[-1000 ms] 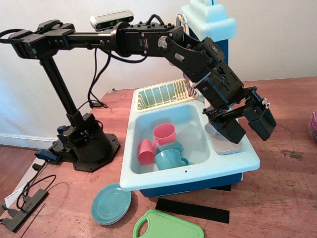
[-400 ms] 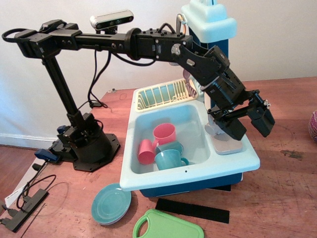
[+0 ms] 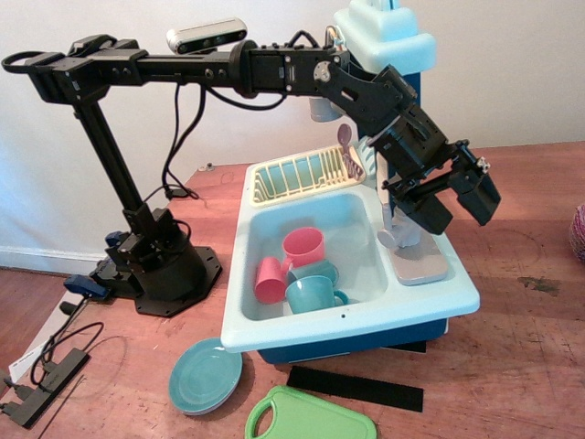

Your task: Turn lever vertical to front

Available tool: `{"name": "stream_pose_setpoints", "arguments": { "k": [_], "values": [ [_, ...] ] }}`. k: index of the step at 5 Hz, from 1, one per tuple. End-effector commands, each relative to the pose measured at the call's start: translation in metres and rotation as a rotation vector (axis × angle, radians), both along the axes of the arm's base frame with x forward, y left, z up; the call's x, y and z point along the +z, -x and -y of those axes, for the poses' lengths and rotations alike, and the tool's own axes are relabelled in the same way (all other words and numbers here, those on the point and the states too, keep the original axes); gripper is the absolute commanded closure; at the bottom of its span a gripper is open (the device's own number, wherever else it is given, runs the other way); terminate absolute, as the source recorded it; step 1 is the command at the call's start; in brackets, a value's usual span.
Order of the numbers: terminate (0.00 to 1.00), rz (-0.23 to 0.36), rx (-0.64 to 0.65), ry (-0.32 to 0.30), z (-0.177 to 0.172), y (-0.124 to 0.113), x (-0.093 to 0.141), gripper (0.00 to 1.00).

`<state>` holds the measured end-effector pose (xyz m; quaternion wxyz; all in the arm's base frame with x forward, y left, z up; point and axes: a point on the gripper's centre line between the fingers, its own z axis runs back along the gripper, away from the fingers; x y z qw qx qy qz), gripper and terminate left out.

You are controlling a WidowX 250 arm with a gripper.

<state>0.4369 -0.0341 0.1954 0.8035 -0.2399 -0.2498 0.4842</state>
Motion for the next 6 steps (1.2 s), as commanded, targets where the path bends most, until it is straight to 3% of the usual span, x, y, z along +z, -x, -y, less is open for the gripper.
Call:
{"name": "stream_pose_setpoints", "arguments": {
  "k": [1, 4, 5, 6],
  "values": [
    [0.00, 0.048, 0.024, -0.012, -0.028, 0.024, 0.023, 0.00],
    [0.00, -0.094, -0.024, -0.022, -0.040, 0.061, 0.001, 0.00],
    [0.00, -0.193, -0.040, -0.053, -0.038, 0.057, 0.004, 0.00],
    [0.00, -0.222, -0.064, -0.037, -0.034, 0.050, -0.010, 0.00]
  ]
}}
